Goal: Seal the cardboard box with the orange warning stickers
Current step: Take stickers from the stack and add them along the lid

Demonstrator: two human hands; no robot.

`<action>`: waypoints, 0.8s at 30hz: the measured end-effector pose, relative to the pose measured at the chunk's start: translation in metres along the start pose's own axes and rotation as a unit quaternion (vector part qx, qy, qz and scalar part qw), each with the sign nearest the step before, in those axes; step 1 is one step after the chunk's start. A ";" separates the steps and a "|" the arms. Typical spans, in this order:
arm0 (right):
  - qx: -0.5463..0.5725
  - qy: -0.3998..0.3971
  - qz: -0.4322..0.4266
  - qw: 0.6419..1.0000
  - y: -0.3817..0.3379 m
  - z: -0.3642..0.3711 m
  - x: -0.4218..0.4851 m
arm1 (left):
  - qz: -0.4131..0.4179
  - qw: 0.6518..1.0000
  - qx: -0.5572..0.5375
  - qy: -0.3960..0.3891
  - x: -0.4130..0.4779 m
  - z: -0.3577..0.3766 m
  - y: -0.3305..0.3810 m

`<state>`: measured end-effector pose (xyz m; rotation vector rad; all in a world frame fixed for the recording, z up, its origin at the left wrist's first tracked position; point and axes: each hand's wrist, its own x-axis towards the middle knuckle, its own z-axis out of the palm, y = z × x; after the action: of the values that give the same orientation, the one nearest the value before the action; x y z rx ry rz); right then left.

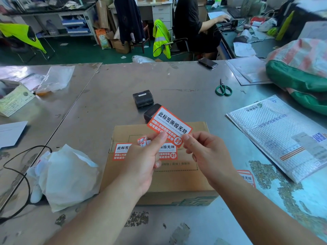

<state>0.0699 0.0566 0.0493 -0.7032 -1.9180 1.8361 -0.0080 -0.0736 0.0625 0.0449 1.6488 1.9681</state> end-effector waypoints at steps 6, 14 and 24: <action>-0.002 0.029 -0.012 1.000 -0.001 -0.014 0.010 | 0.070 0.979 0.191 -0.028 -0.003 -0.003 -0.006; -0.006 -0.006 0.084 0.996 0.003 -0.043 0.019 | -0.021 0.998 0.061 0.001 0.013 -0.024 0.001; -0.087 -0.122 0.108 0.983 -0.002 -0.067 0.021 | 0.028 0.954 0.299 -0.010 0.022 -0.015 0.008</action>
<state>0.0931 0.1223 0.0545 -0.8012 -2.2604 1.9786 -0.0356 -0.0783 0.0588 0.3409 2.1890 1.4283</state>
